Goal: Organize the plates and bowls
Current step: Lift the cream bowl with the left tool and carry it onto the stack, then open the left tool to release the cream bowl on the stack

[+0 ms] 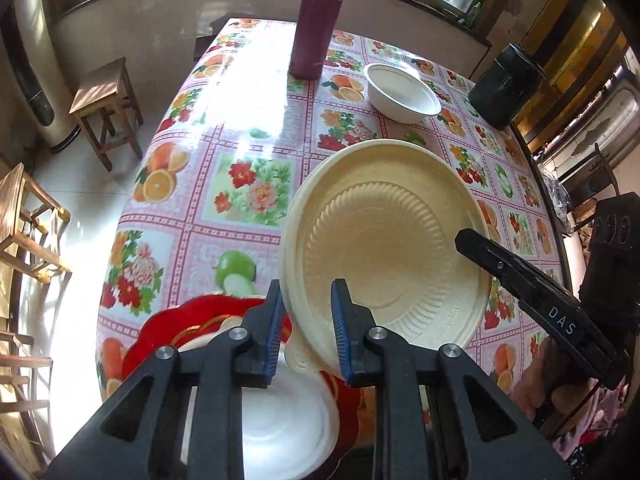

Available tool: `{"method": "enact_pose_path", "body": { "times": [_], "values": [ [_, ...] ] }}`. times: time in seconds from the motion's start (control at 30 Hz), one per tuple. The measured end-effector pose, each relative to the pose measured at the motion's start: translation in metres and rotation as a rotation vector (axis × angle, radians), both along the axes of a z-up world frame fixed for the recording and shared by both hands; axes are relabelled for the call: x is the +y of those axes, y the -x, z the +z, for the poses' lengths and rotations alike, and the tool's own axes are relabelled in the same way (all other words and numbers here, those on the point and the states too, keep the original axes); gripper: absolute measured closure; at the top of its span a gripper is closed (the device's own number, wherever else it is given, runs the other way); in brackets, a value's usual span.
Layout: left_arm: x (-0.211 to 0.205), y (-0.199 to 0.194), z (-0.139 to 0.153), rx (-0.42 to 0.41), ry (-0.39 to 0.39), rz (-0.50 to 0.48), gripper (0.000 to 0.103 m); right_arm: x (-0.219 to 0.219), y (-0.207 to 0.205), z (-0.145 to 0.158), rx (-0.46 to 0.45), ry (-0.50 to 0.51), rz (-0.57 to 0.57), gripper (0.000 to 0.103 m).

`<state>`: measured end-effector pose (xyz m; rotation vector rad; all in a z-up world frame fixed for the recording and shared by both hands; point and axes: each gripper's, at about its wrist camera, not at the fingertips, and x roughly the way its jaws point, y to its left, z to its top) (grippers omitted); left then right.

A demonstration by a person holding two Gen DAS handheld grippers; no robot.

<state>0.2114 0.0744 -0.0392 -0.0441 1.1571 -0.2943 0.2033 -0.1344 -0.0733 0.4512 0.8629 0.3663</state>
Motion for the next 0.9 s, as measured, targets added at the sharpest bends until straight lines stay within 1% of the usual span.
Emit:
{"method": "enact_pose_path", "body": {
  "times": [0.13,0.27,0.33,0.4,0.47,0.5,0.53,0.6,0.63,0.7,0.77,0.8,0.83,0.9],
  "values": [
    [0.041,0.038,-0.006,-0.005,-0.024,0.061,0.083,0.048,0.027,-0.010,0.008,0.014,0.085,0.092],
    [0.073,0.066,-0.020,0.013,-0.014,0.119,0.083,0.085,0.043,-0.027,0.027,0.049,0.148,0.092],
    [0.084,0.073,-0.030,0.027,-0.002,0.140,0.083,0.100,0.049,-0.034,0.024,0.086,0.169,0.092],
    [0.092,0.079,-0.041,0.044,0.006,0.160,0.081,0.113,0.056,-0.040,0.015,0.132,0.196,0.088],
    [0.099,0.084,-0.049,0.056,0.038,0.170,0.069,0.120,0.061,-0.040,-0.005,0.164,0.214,0.088],
    [0.101,0.086,-0.050,0.059,0.057,0.176,0.052,0.119,0.064,-0.037,-0.023,0.171,0.217,0.087],
    [0.103,0.089,-0.049,0.050,0.067,0.178,0.034,0.113,0.066,-0.031,-0.038,0.162,0.219,0.084],
    [0.105,0.097,-0.038,0.007,0.078,0.175,0.023,0.096,0.072,-0.019,-0.084,0.119,0.208,0.057],
    [0.107,0.102,-0.031,-0.023,0.083,0.175,0.021,0.084,0.076,-0.014,-0.112,0.101,0.187,0.051],
    [0.109,0.112,-0.012,-0.114,0.093,0.177,0.017,0.055,0.080,-0.005,-0.167,0.055,0.145,0.028],
    [0.108,0.124,0.010,-0.253,0.105,0.180,0.014,0.022,0.082,-0.002,-0.211,0.022,0.081,0.019],
    [0.105,0.129,0.021,-0.317,0.116,0.178,0.009,0.005,0.081,-0.002,-0.224,0.016,0.037,0.016],
    [0.100,0.132,0.031,-0.371,0.133,0.172,0.000,-0.013,0.078,-0.004,-0.223,0.011,-0.007,0.016],
    [0.084,0.133,0.047,-0.443,0.181,0.142,0.000,-0.049,0.068,-0.013,-0.183,-0.020,-0.083,0.016]
  ]
}}
